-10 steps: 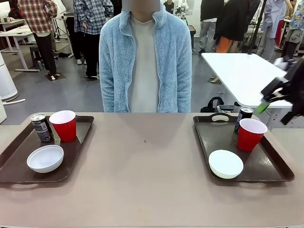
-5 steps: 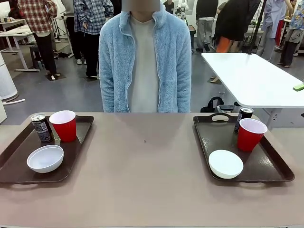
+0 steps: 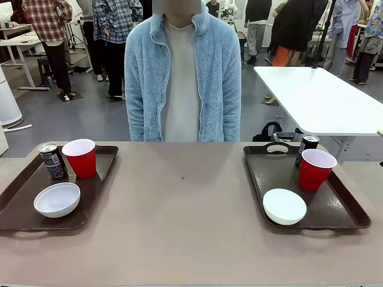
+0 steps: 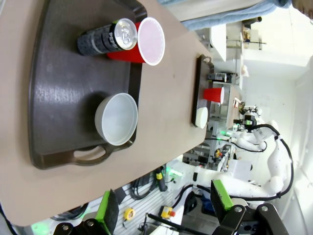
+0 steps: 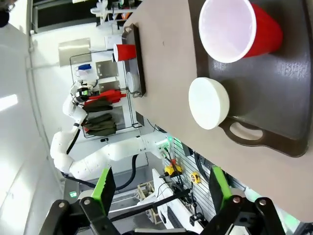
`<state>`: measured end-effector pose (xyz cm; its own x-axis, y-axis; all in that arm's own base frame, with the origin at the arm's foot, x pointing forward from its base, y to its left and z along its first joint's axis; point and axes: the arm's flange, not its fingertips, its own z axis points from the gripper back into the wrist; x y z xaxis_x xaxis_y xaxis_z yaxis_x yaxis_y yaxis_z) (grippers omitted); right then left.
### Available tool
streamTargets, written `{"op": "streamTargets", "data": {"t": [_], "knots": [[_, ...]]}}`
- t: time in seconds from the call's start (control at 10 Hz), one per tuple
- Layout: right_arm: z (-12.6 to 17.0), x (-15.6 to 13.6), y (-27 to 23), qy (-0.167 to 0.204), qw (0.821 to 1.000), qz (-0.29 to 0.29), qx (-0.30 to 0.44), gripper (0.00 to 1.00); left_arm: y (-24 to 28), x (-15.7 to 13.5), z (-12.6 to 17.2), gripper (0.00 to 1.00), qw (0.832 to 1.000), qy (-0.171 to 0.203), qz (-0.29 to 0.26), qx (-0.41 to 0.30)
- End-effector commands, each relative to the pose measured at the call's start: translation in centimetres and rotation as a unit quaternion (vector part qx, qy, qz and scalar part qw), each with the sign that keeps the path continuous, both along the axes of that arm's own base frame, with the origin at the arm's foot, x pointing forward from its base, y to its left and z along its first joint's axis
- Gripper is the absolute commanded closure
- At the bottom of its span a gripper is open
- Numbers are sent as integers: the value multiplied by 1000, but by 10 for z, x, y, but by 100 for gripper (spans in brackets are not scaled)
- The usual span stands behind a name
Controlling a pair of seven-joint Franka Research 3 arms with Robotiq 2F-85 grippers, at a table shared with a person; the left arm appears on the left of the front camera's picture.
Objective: Prepare tableware on both trays.
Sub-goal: Pick up a Picnic Bowl from the table and place it on a Handle tray.
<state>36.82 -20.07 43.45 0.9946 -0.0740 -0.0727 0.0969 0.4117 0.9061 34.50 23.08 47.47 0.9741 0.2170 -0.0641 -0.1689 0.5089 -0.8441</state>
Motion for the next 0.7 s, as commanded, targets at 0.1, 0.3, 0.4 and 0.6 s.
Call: {"op": "streamTargets", "data": {"t": [0.1,0.3,0.4,0.6], "knots": [[-9,0,-7,-12,1000,13,22,0,1,-2,1,0,1000,1,-2,5],[-8,3,-2,-25,999,18,33,0,1,-2,1,0,1000,1,-2,5],[-9,5,0,-24,999,18,35,0,1,-2,1,0,1000,1,-2,5],[-10,0,0,-10,1000,15,20,0,1,-2,1,0,1000,1,-2,5]]}}
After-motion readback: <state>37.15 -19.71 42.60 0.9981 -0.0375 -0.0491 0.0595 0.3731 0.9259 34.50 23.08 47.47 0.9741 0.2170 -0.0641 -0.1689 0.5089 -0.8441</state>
